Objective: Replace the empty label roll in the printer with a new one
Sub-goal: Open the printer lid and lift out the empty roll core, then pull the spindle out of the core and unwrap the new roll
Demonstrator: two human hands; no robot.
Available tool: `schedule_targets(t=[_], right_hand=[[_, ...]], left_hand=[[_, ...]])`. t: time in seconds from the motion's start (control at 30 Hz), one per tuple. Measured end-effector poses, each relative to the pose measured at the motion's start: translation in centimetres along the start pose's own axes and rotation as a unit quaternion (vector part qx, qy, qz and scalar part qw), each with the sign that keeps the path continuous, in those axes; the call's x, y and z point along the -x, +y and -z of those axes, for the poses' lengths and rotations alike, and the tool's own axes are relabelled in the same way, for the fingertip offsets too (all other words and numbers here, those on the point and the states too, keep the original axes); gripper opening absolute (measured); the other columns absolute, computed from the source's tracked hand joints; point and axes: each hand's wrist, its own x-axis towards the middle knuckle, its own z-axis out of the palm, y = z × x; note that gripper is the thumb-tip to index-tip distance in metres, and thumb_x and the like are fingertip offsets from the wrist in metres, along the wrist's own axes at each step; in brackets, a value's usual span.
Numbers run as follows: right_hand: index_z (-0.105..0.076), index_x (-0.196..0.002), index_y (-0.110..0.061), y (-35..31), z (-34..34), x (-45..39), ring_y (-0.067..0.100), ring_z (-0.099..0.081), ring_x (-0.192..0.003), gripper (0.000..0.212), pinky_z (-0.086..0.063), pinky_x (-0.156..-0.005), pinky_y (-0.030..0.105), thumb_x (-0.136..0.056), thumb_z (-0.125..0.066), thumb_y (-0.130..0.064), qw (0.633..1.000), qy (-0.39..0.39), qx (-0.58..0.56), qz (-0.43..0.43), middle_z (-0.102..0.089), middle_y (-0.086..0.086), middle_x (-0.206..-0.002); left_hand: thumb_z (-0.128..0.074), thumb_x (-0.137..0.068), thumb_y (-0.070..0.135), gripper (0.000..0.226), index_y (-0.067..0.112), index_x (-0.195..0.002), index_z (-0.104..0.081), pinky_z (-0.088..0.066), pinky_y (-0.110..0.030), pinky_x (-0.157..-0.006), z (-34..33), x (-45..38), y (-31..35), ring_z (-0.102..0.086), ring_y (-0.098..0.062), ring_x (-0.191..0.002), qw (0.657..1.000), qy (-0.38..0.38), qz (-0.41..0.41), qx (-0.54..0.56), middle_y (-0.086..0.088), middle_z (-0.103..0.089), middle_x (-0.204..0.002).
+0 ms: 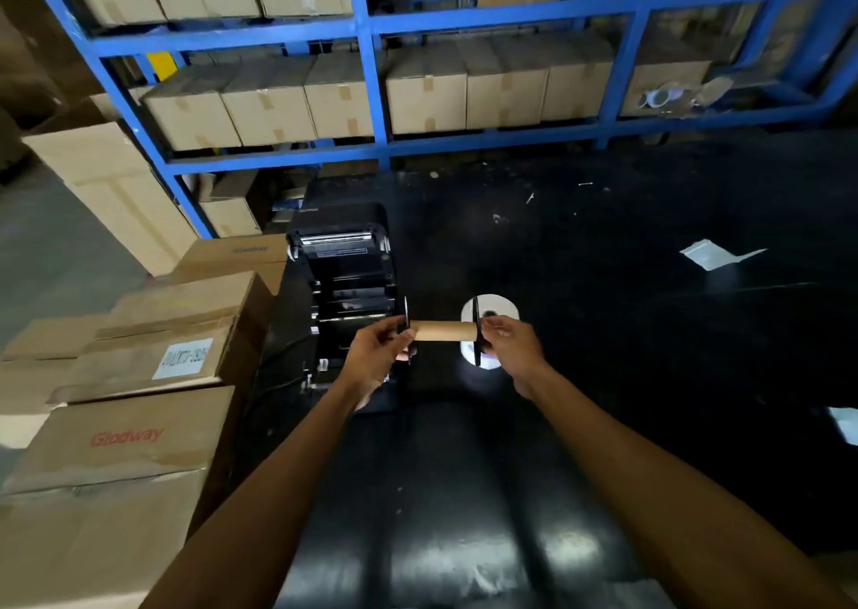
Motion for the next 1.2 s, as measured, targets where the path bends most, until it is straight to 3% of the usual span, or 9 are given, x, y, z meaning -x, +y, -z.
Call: schedule_targets(t=[0.1,0.27,0.37,0.5,0.6,0.77,0.9,1.1,1.2], right_hand=[[-0.069,-0.102,-0.019,2.3,3.7,0.2,0.021,-0.069,-0.094,0.014,-0.056,-0.092,0.04,-0.096,-0.056,-0.016,0.999,-0.012,0.043,-0.02,-0.07,0.009,-0.109],[-0.068,-0.109,-0.021,5.5,8.2,0.7,0.019,-0.065,-0.098,0.019,-0.054,-0.093,0.041,-0.097,-0.053,-0.023,0.993,-0.009,0.105,-0.053,-0.069,0.002,-0.106],[-0.069,-0.106,-0.019,7.5,10.9,1.0,0.023,-0.064,-0.095,0.019,-0.055,-0.09,0.042,-0.097,-0.052,-0.022,0.99,0.013,0.118,-0.072,-0.069,0.005,-0.102],[-0.068,-0.091,-0.021,9.1,12.9,1.6,0.023,-0.061,-0.084,0.017,-0.053,-0.081,0.041,-0.096,-0.054,-0.015,0.99,0.029,0.101,-0.095,-0.068,0.011,-0.094],[-0.065,-0.076,-0.024,9.7,13.0,2.0,0.023,-0.056,-0.078,0.027,-0.046,-0.072,0.037,-0.094,-0.053,-0.008,0.99,0.031,0.09,-0.104,-0.063,0.009,-0.08],[-0.066,-0.075,-0.023,10.6,12.7,1.7,0.021,-0.058,-0.077,0.027,-0.047,-0.074,0.037,-0.093,-0.054,-0.007,0.989,0.016,0.091,-0.115,-0.064,0.004,-0.075],[-0.067,-0.079,-0.022,10.9,12.0,1.2,0.019,-0.059,-0.075,0.024,-0.048,-0.074,0.035,-0.094,-0.053,-0.008,0.989,0.02,0.092,-0.113,-0.064,0.004,-0.077],[-0.067,-0.088,-0.018,11.3,11.0,0.7,0.017,-0.059,-0.074,0.018,-0.049,-0.073,0.033,-0.094,-0.054,-0.008,0.989,0.026,0.098,-0.111,-0.064,0.003,-0.078],[-0.069,-0.095,-0.017,11.2,10.8,0.3,0.018,-0.06,-0.077,0.014,-0.051,-0.077,0.036,-0.094,-0.056,-0.013,0.988,0.029,0.115,-0.1,-0.065,0.003,-0.082]], left_hand=[[-0.065,-0.092,0.005,0.032,-0.006,-0.122,-0.061,-0.06,-0.027,-0.067,-3.7,1.7,-0.7,-0.066,-0.021,-0.072,0.999,0.01,0.024,0.03,-0.017,-0.061,-0.091],[-0.065,-0.092,0.004,0.031,-0.006,-0.12,-0.06,-0.06,-0.03,-0.068,-8.1,4.0,-3.0,-0.066,-0.025,-0.074,0.996,0.011,0.08,0.036,-0.015,-0.067,-0.084],[-0.068,-0.09,0.006,0.035,-0.005,-0.122,-0.059,-0.06,-0.037,-0.071,-9.7,4.9,-4.9,-0.066,-0.024,-0.072,0.99,0.051,0.128,0.035,-0.013,-0.068,-0.084],[-0.08,-0.081,0.014,0.037,-0.001,-0.109,-0.063,-0.058,-0.026,-0.053,-10.3,6.0,-7.3,-0.064,-0.02,-0.062,0.977,0.096,0.173,-0.082,-0.018,-0.069,-0.09],[-0.084,-0.073,0.027,0.035,0.011,-0.093,-0.061,-0.061,-0.038,-0.064,-10.2,6.8,-9.3,-0.068,-0.027,-0.071,0.951,0.097,0.186,-0.229,-0.016,-0.069,-0.092],[-0.079,-0.079,0.031,0.045,0.007,-0.111,-0.059,-0.05,-0.041,-0.082,-10.2,7.8,-11.3,-0.061,-0.039,-0.104,0.906,0.081,0.185,-0.371,-0.017,-0.059,-0.116],[-0.075,-0.084,0.029,0.049,0.007,-0.121,-0.052,-0.048,-0.048,-0.088,-10.1,7.4,-12.0,-0.056,-0.042,-0.114,0.893,0.078,0.181,-0.404,-0.018,-0.054,-0.125],[-0.077,-0.08,0.04,0.063,0.012,-0.129,-0.048,-0.048,-0.047,-0.091,-9.2,6.9,-12.2,-0.056,-0.039,-0.116,0.904,0.058,0.168,-0.39,-0.016,-0.054,-0.128],[-0.074,-0.084,0.034,0.047,0.012,-0.121,-0.056,-0.05,-0.041,-0.089,-8.9,5.9,-11.4,-0.06,-0.028,-0.096,0.935,0.043,0.095,-0.34,-0.011,-0.059,-0.109]])
